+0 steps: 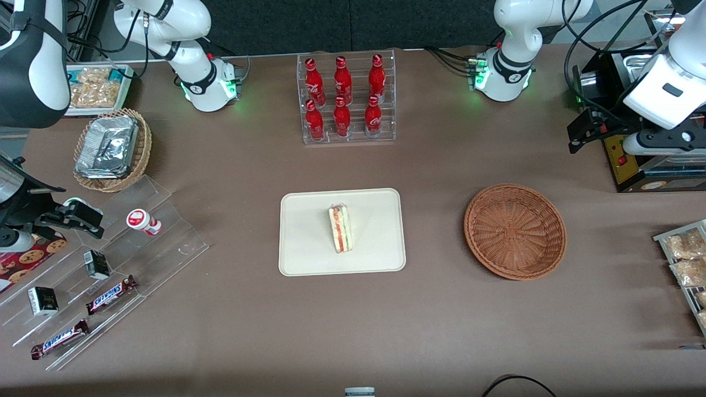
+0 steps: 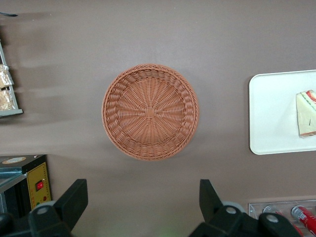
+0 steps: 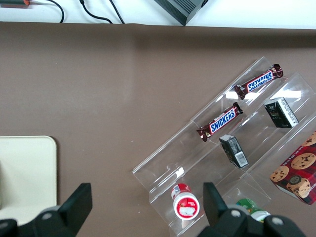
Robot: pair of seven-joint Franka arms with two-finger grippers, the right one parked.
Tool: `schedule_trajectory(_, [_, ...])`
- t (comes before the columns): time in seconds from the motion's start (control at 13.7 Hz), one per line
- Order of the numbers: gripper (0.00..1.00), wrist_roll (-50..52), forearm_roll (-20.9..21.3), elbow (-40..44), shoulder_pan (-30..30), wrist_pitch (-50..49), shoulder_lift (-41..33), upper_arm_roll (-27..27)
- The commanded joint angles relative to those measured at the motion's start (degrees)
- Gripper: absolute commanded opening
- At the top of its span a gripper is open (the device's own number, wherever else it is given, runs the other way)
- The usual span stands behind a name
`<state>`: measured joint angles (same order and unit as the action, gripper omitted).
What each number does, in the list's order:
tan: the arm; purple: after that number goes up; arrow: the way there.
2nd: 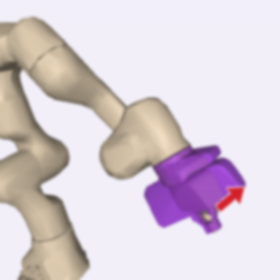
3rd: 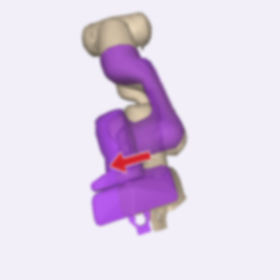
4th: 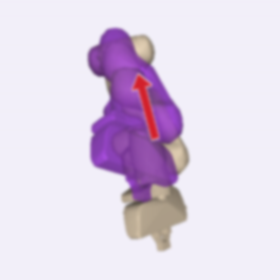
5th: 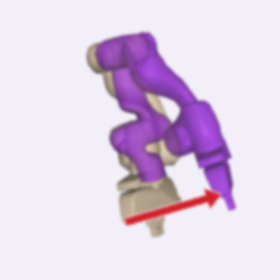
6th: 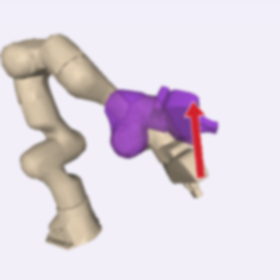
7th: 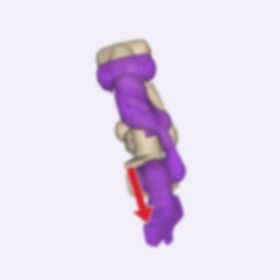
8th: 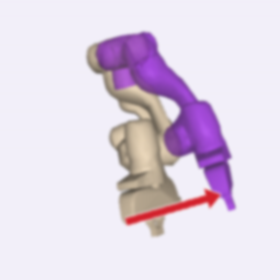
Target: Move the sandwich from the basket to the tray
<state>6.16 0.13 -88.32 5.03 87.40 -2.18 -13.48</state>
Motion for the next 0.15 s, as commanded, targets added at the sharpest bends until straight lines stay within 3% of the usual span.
schedule_trajectory(0.0, [1.00,0.7,0.8,0.5,0.6,-1.3,0.0,-0.7])
schedule_trajectory(0.07, [1.00,0.6,0.8,0.5,0.6,-1.3,0.0,-0.7])
